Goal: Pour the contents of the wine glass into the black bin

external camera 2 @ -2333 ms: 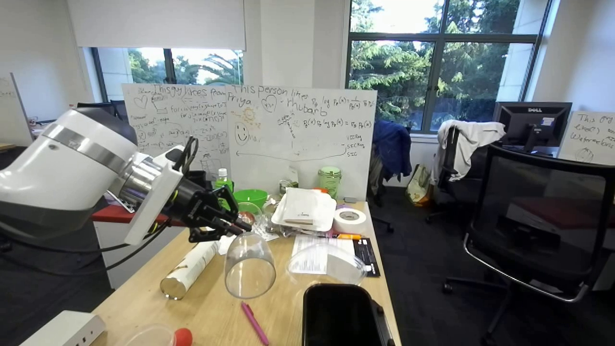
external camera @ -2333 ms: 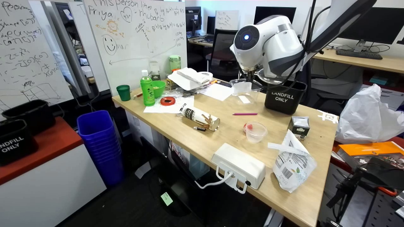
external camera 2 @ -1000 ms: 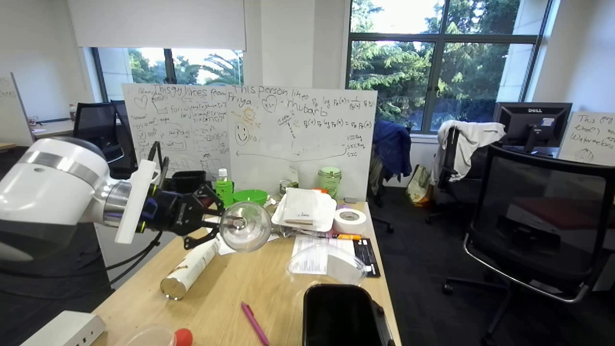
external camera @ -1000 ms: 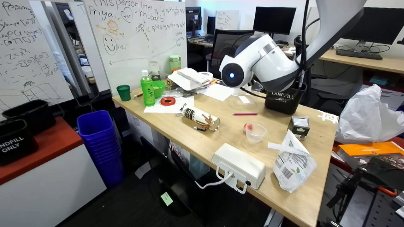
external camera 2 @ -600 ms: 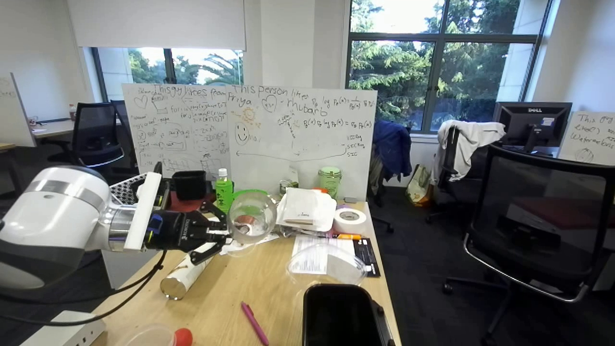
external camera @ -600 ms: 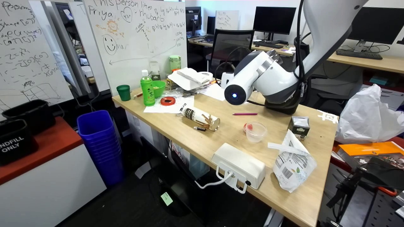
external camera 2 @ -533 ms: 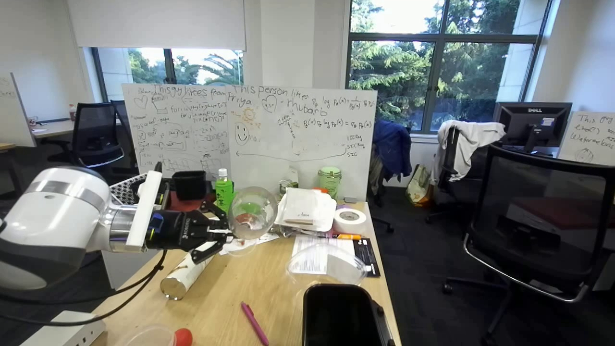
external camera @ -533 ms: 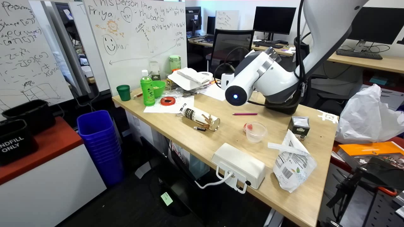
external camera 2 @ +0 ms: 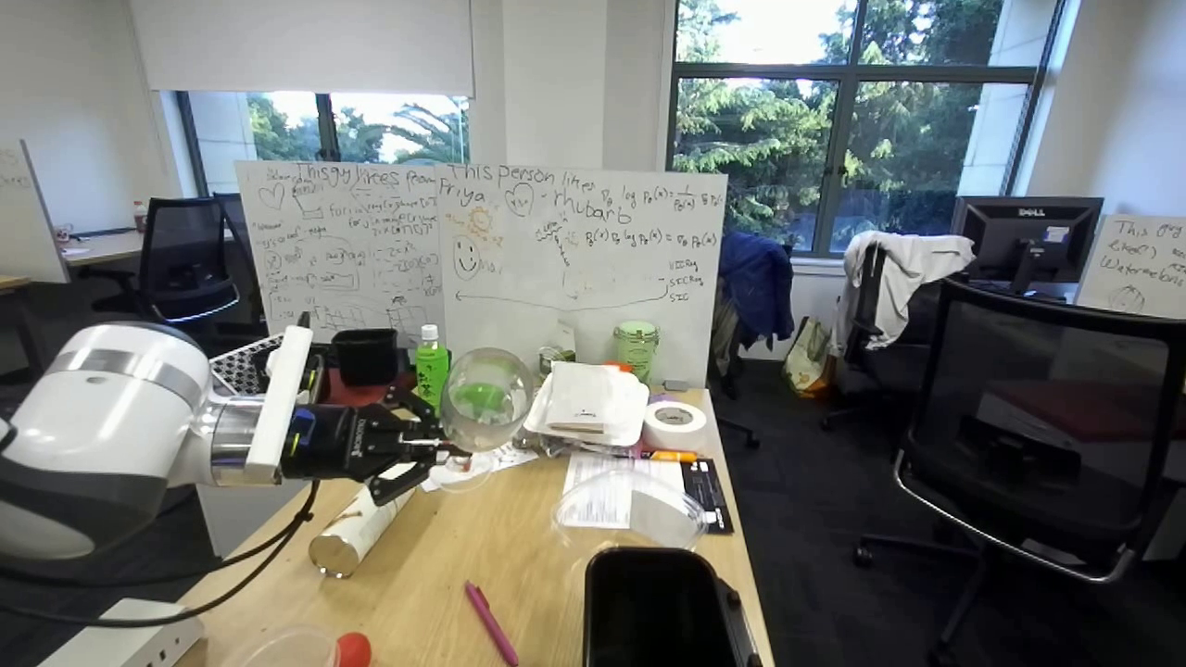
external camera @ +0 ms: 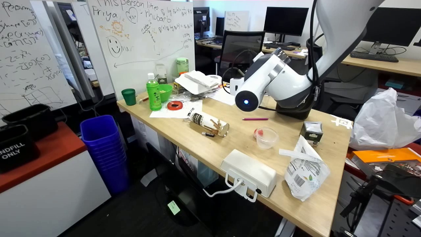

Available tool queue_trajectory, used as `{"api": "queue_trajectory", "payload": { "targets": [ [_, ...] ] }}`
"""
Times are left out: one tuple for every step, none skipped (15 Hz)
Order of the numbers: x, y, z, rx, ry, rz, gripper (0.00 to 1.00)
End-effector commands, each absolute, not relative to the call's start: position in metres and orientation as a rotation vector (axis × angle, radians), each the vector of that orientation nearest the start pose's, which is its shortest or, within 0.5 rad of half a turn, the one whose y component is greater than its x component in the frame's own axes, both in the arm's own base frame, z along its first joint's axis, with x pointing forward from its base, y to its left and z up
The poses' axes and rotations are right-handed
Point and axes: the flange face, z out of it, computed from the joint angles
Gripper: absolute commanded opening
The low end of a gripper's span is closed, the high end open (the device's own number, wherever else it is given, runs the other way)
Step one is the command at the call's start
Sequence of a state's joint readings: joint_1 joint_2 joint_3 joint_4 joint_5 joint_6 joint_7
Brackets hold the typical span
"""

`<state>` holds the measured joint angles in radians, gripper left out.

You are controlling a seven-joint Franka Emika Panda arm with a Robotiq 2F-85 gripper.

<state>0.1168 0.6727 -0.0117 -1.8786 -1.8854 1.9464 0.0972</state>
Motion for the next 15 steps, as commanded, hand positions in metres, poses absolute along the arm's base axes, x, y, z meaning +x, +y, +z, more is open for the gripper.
{"api": "queue_trajectory", "payload": {
  "targets": [
    [0.632, 0.003, 0.167, 1.265, 1.159, -0.254, 0.14],
    [0.632, 0.003, 0.167, 1.265, 1.159, -0.254, 0.04],
    [0.632, 0.004, 0.166, 1.239, 1.156, -0.273, 0.04],
    [0.631, 0.006, 0.163, 1.197, 1.177, -0.302, 0.04],
    [0.630, 0.009, 0.159, 1.155, 1.197, -0.332, 0.04],
    [0.628, 0.012, 0.154, 1.107, 1.218, -0.369, 0.04],
    [0.627, 0.015, 0.146, 1.066, 1.236, -0.408, 0.04],
    [0.625, 0.017, 0.137, 1.028, 1.251, -0.444, 0.04],
    [0.622, 0.020, 0.128, 0.988, 1.273, -0.480, 0.04],
    [0.619, 0.023, 0.118, 0.944, 1.293, -0.510, 0.04],
    [0.616, 0.025, 0.108, 0.899, 1.317, -0.541, 0.04],
    [0.614, 0.026, 0.101, 0.851, 1.343, -0.569, 0.04],
    [0.613, 0.026, 0.094, 0.802, 1.369, -0.596, 0.04],
    [0.612, 0.025, 0.089, 0.754, 1.396, -0.619, 0.04],
    [0.612, 0.024, 0.086, 0.707, 1.426, -0.640, 0.04]
  ]
}}
